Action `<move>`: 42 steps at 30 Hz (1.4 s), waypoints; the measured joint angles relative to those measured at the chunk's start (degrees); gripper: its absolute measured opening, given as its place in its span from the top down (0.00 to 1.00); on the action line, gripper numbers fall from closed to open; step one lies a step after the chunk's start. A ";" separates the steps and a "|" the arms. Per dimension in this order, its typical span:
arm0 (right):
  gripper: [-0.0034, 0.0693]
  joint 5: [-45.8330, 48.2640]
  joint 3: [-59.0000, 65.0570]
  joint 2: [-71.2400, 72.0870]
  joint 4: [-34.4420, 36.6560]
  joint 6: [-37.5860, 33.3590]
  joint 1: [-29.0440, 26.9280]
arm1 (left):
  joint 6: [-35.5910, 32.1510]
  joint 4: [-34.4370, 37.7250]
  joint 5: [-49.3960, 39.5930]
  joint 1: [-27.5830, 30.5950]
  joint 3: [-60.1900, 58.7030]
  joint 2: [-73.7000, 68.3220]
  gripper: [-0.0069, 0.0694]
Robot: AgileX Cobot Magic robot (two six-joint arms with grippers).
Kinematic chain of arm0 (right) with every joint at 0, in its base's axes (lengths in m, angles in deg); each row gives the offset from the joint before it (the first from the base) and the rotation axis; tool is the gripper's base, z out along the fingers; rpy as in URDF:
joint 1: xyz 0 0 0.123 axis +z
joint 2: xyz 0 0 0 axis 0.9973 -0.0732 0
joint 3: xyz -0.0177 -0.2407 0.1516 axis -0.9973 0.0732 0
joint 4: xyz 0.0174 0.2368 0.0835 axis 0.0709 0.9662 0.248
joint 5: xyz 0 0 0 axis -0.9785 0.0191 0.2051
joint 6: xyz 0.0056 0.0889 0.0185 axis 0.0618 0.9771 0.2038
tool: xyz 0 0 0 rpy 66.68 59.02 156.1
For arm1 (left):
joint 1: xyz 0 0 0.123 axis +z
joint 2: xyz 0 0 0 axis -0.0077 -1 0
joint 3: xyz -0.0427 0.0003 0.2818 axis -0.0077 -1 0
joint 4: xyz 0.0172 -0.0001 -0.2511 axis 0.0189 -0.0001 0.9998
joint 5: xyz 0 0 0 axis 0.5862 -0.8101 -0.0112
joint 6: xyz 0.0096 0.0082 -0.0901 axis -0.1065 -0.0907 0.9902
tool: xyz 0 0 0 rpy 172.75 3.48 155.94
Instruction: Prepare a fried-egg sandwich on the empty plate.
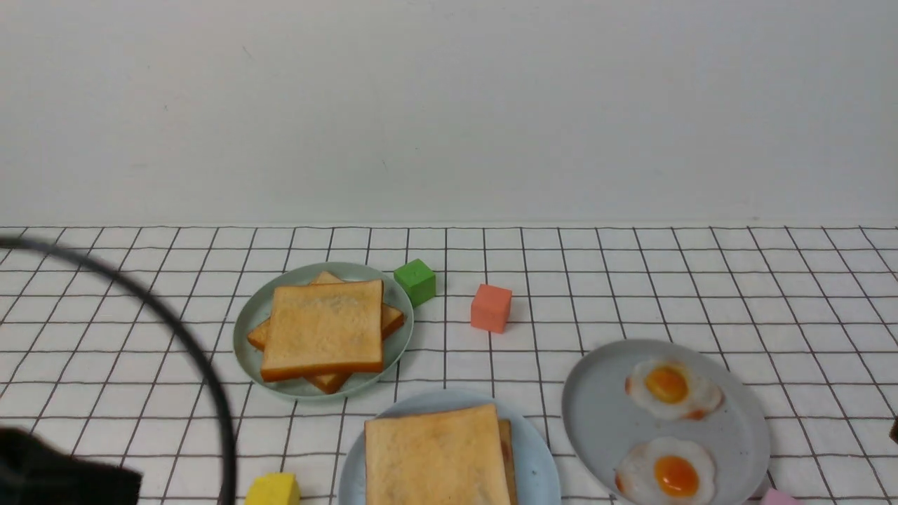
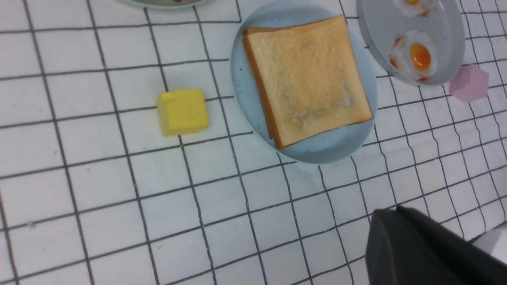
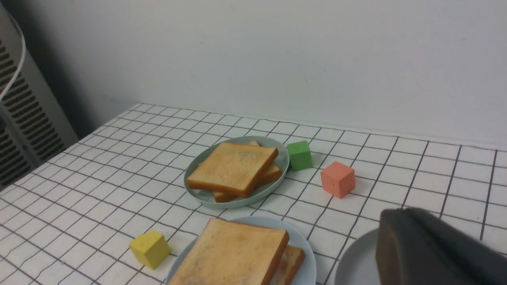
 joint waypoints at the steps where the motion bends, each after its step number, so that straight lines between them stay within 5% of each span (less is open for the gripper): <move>1: 0.96 -0.05 0.15 0.06 0.00 0.00 0.00 | 0.77 -0.77 0.08 0.00 -0.96 1.38 0.93; 8: 0.95 -0.20 0.60 0.45 -0.40 0.06 0.00 | 9.47 -14.17 0.88 0.00 -5.43 14.93 0.93; 14: 0.95 -0.20 0.60 0.45 -0.44 0.06 0.00 | 15.47 -15.56 2.09 0.00 -5.61 15.20 0.93; 24: 0.94 -0.20 0.60 0.45 -0.44 0.06 0.00 | 16.19 -17.00 2.23 0.00 -5.61 15.22 0.93; 27: 0.93 -0.20 0.60 0.45 -0.44 0.06 0.00 | 16.44 -20.67 6.40 0.00 -7.19 16.77 0.93; 33: 0.93 -0.20 0.60 0.45 -0.44 0.06 0.00 | 25.72 -33.29 32.34 0.54 -22.70 29.10 0.93; 42: 0.91 -0.19 0.60 0.50 -0.44 0.06 0.00 | 30.89 -38.81 37.06 2.10 -44.47 37.50 0.93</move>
